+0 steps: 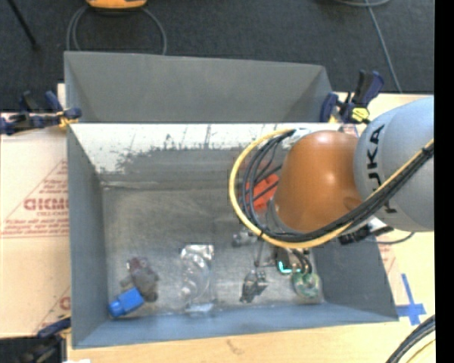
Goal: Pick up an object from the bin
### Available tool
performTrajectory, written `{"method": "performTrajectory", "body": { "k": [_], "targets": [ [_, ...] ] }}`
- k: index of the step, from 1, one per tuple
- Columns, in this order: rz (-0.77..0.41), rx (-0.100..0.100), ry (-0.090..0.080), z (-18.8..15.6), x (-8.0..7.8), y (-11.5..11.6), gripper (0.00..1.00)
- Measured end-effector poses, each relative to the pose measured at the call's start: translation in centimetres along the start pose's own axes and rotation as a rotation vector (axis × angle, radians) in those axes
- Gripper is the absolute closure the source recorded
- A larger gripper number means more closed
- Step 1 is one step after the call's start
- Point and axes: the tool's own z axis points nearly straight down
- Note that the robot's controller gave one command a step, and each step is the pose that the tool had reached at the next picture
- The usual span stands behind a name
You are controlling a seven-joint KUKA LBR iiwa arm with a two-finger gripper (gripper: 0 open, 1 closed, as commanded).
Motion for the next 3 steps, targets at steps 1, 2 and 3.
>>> {"method": "performTrajectory", "body": {
  "k": [1, 2, 3],
  "targets": [
    [0.130, -0.003, -0.008, 3.2, -3.2, 7.0, 0.00],
    [0.184, -0.004, -0.006, 6.5, -5.4, 6.5, 0.00],
    [0.189, -0.008, -0.042, 6.2, -6.3, 6.3, 1.00]
  ]
}}
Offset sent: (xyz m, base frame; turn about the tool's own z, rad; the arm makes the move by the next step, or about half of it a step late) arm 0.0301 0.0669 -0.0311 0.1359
